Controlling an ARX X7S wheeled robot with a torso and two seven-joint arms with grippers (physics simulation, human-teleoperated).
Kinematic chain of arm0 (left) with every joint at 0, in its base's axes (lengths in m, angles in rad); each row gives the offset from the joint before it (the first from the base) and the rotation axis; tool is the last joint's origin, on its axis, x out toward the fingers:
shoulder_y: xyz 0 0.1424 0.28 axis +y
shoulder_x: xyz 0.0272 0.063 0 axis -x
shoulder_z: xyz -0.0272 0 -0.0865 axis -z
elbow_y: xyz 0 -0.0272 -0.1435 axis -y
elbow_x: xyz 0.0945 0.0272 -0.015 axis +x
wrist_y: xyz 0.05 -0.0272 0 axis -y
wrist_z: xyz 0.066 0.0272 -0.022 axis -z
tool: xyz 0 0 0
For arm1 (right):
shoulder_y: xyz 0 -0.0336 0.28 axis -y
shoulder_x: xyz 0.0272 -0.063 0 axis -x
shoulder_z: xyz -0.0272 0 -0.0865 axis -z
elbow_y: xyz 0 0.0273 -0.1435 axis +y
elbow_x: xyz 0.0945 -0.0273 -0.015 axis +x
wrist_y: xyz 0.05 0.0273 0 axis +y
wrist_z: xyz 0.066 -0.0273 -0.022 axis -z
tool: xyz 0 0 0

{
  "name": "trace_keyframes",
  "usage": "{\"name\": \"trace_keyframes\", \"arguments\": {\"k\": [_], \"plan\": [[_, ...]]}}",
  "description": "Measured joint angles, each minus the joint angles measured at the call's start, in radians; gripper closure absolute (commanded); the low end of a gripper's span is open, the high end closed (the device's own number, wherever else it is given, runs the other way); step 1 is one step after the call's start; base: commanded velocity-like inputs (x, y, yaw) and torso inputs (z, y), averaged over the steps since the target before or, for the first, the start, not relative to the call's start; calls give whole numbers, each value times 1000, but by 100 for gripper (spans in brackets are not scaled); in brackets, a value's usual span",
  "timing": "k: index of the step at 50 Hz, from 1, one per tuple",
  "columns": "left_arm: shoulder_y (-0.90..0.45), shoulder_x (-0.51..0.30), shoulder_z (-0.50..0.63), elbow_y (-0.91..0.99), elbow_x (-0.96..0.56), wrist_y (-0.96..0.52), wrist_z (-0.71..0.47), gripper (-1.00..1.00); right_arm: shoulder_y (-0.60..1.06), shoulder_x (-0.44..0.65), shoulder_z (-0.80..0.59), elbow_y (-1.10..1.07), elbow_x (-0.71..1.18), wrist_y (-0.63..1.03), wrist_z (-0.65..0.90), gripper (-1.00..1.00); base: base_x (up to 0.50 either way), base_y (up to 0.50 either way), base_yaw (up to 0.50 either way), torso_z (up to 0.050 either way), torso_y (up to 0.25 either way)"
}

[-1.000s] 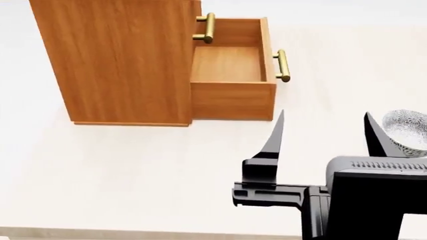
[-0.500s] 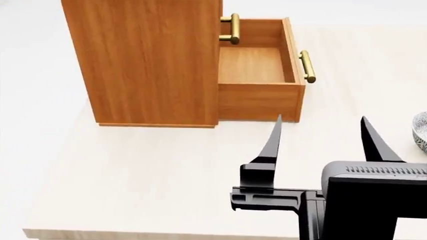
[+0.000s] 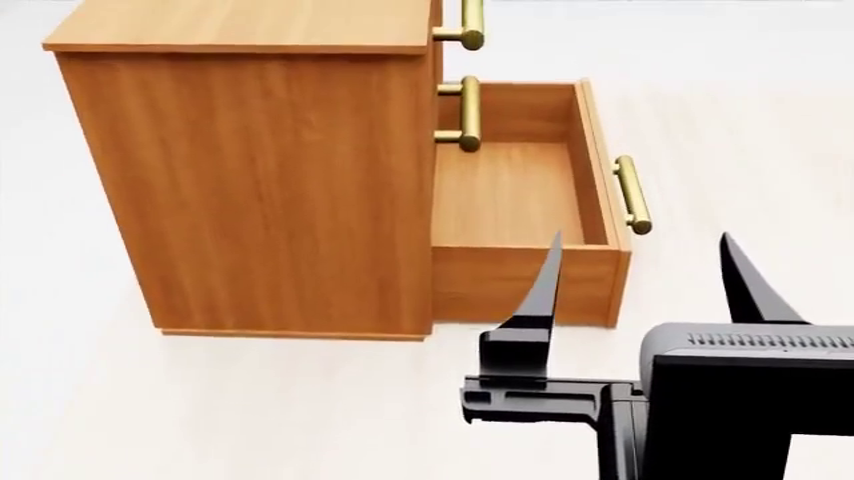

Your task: Put the bowl in the bottom drawer of the cabinet and close it.

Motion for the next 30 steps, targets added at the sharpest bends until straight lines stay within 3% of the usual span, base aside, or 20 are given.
{"name": "trace_keyframes", "arguments": {"k": [30], "plan": [[-5,-25,24,0,-9,4,-30,-100,10,10,8,11,25,-5,17,-100,398,0,0,0,1]]}}
